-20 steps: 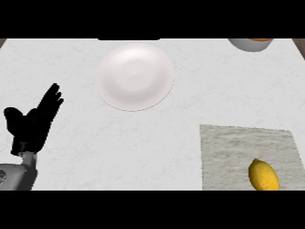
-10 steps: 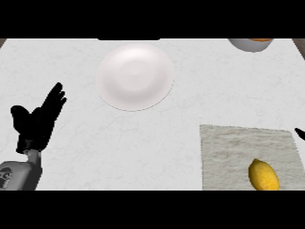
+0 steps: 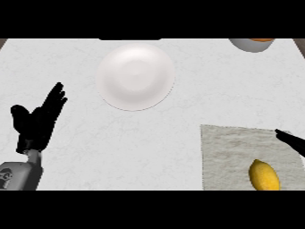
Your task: Pick the lemon from the placemat and place it in the plate
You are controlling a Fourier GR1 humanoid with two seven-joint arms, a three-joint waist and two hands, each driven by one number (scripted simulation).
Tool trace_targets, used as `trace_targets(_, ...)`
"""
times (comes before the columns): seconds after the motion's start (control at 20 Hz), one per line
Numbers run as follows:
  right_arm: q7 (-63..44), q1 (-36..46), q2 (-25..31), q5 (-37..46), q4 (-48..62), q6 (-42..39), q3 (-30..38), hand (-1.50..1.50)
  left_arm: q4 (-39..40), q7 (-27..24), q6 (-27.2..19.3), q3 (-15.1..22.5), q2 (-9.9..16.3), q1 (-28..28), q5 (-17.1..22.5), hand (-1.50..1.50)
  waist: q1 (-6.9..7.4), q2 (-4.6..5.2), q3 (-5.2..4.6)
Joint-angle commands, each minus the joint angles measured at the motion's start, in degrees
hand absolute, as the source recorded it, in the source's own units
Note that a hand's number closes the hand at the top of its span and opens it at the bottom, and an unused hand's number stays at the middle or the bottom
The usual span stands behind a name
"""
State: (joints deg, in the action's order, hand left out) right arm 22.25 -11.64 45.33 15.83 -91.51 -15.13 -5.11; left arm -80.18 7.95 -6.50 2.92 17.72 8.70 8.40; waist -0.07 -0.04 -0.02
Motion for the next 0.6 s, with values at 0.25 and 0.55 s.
trace_targets(0.25,-11.7,5.6,-5.8,8.2,-3.1,-5.2,-4.0,-1.5,-1.0,4.1,3.3,-2.8,0.9,2.0,0.2,0.0,0.19,0.06,0.01)
trace_targets(0.55,-8.7,4.4,-8.0,13.2,-1.4,-7.3,-1.1,-1.5,-7.8,6.6,2.0,-2.9,-1.3,-1.5,-2.5,0.0,0.14,-0.01,0.02)
